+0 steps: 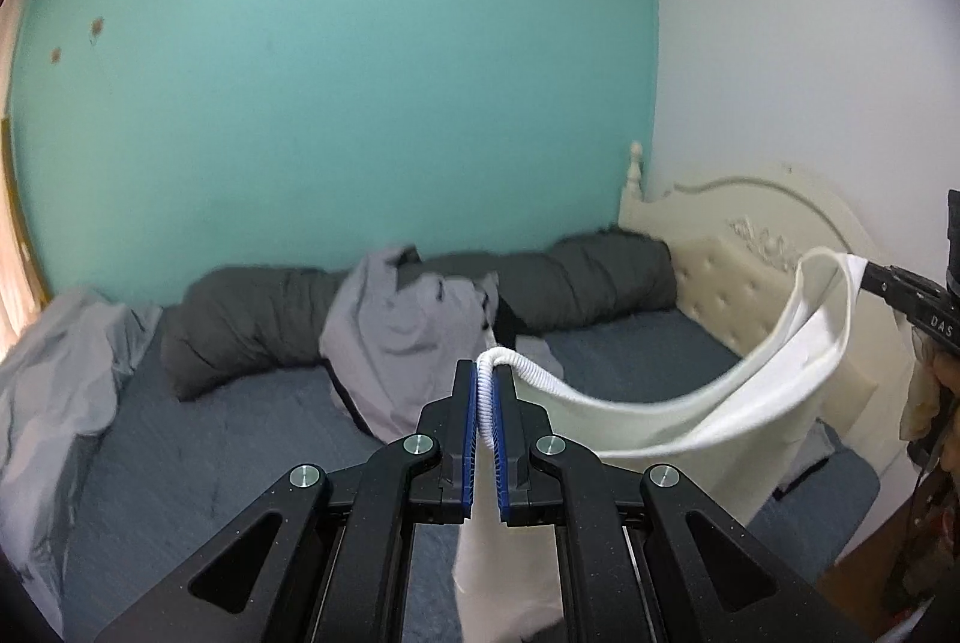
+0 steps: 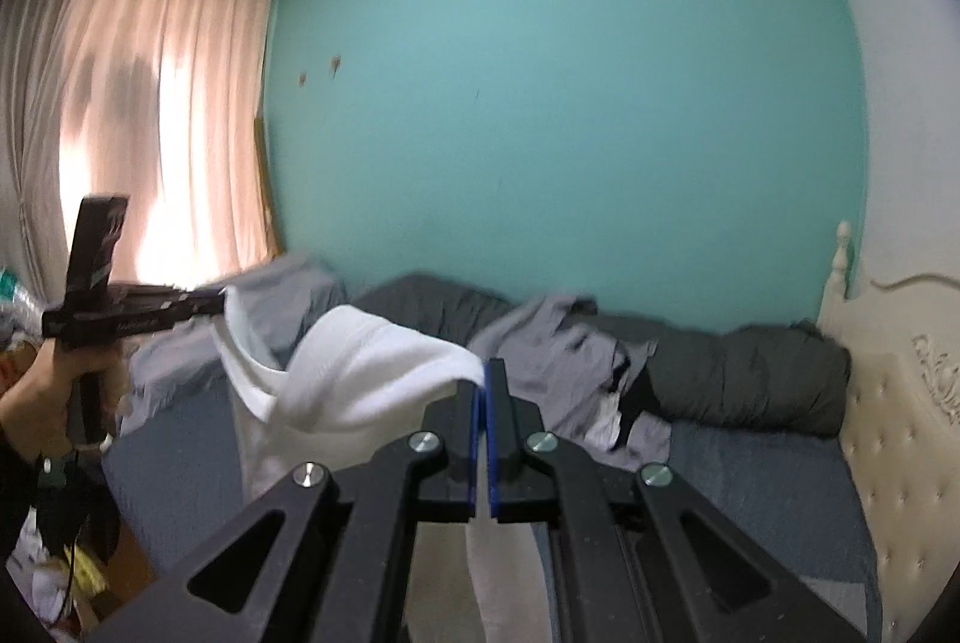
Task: Fold clothes
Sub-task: 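Lift the white garment off the sheet with both grippers holding its hem, then lower the white garment onto the sheet and open the left gripper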
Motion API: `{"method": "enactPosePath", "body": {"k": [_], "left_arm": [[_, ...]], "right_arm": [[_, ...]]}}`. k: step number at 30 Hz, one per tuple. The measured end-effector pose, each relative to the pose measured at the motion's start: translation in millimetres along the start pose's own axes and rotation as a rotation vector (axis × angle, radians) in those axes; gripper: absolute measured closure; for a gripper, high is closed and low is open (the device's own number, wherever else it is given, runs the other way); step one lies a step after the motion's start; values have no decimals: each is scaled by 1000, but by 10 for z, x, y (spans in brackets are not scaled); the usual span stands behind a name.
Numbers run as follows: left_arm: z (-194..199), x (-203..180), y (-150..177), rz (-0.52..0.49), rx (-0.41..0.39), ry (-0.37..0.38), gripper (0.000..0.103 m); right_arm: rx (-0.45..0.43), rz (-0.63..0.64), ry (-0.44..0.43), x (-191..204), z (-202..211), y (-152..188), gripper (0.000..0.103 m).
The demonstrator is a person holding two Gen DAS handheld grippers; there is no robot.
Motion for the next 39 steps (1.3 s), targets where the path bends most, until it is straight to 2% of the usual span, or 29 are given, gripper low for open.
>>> {"method": "enactPosePath", "body": {"k": [8, 17, 22, 33, 39], "left_arm": [[-1059, -30, 731, 11, 161, 51, 98], [-2187, -49, 1574, 29, 337, 95, 98], [-2821, -70, 2094, 57, 443, 126, 98], [-3741, -157, 3082, 145, 605, 168, 98], [-4031, -187, 3387, 187, 654, 181, 97]], "right_arm": [[197, -77, -8, -346, -820, 956, 102], [387, -171, -6, -771, -1786, 1995, 101], [486, -214, -10, -974, -2189, 2635, 101], [700, -302, 39, -1485, -2711, 3822, 101], [756, -331, 15, -1550, -2724, 4173, 101]]}}
Point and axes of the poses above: each gripper's, at about its wrist camera, not at the fingertips, and z roughly against the way its jaws point, x to its left, y to its underside, the point moved 3 cm from there along -z, roughly the way its jaws point, and after that the axes turned 5 degrees about -z, right-handed, at the moved point
